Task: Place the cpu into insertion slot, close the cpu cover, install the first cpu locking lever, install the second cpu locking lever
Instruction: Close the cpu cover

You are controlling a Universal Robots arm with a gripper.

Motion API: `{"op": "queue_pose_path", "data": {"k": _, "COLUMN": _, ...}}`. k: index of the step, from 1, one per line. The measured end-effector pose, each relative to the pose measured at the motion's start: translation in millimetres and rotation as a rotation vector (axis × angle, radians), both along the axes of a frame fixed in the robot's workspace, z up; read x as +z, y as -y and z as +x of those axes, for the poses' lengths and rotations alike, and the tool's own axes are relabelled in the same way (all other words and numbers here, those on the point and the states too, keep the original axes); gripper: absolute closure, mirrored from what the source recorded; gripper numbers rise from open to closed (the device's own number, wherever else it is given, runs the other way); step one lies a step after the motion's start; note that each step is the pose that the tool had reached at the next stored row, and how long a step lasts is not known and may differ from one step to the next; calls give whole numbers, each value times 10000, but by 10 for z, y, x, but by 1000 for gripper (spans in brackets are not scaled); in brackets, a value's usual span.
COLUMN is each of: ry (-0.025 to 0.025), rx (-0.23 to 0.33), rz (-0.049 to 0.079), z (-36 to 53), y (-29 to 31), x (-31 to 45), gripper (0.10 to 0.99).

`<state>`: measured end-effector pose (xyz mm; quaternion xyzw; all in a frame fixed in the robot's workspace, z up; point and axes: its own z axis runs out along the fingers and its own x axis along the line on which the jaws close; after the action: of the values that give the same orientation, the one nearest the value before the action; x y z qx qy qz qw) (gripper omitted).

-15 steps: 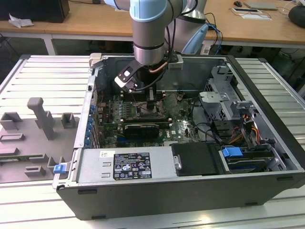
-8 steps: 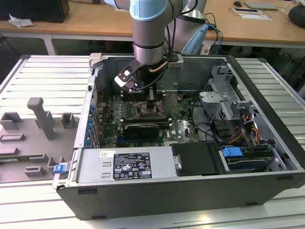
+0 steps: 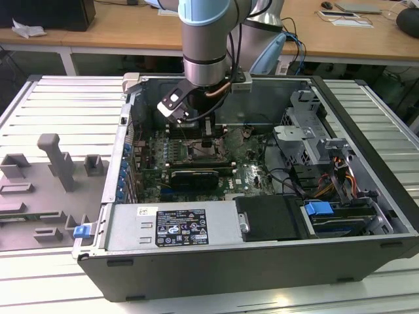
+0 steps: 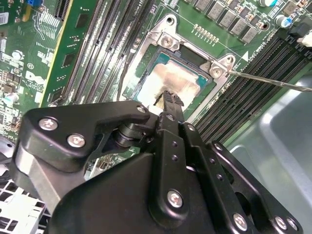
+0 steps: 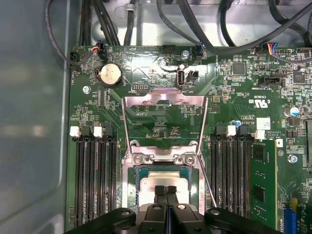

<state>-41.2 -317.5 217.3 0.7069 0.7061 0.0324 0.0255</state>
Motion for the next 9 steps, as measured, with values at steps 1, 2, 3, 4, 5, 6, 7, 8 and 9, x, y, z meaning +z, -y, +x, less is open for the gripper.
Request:
{"op": "queue_pose_path", "data": {"k": 1, "ry": 1, "rx": -1, "rz": 0, "z": 0, "y": 0, "x": 3, "gripper": 980}}
{"op": "queue_pose_path", "data": {"k": 2, "ry": -1, "rx": -1, "rz": -1, "z": 0, "y": 0, "x": 8, "gripper": 980}}
{"op": "queue_pose_path", "data": {"k": 3, "ry": 0, "rx": -2, "rz": 0, "z": 0, "y": 0, "x": 12, "gripper": 980}}
{"op": "queue_pose_path", "data": {"k": 4, "ry": 1, "rx": -2, "rz": 1, "z": 0, "y": 0, "x": 16, "gripper": 980}}
{"op": "queue_pose_path", "data": {"k": 5, "ry": 0, "rx": -3, "rz": -1, "z": 0, "y": 0, "x": 19, "gripper": 980}}
{"op": "queue_pose_path", "data": {"k": 6, "ry": -2, "rx": -3, "rz": -4, "z": 0, "y": 1, "x": 27, "gripper": 980}}
{"op": "queue_pose_path", "data": {"k": 7, "ry": -2, "rx": -3, "rz": -1, "z": 0, "y": 0, "x": 35, "gripper": 980}}
{"op": "queue_pose_path", "data": {"k": 8, "ry": -3, "rx": -3, "rz": -1, "z": 0, "y": 0, "x": 40, "gripper": 980}}
{"op": "queue_pose_path", "data": {"k": 9, "ry": -1, "rx": -3, "rz": 1, "z": 0, "y": 0, "x": 41, "gripper": 980}}
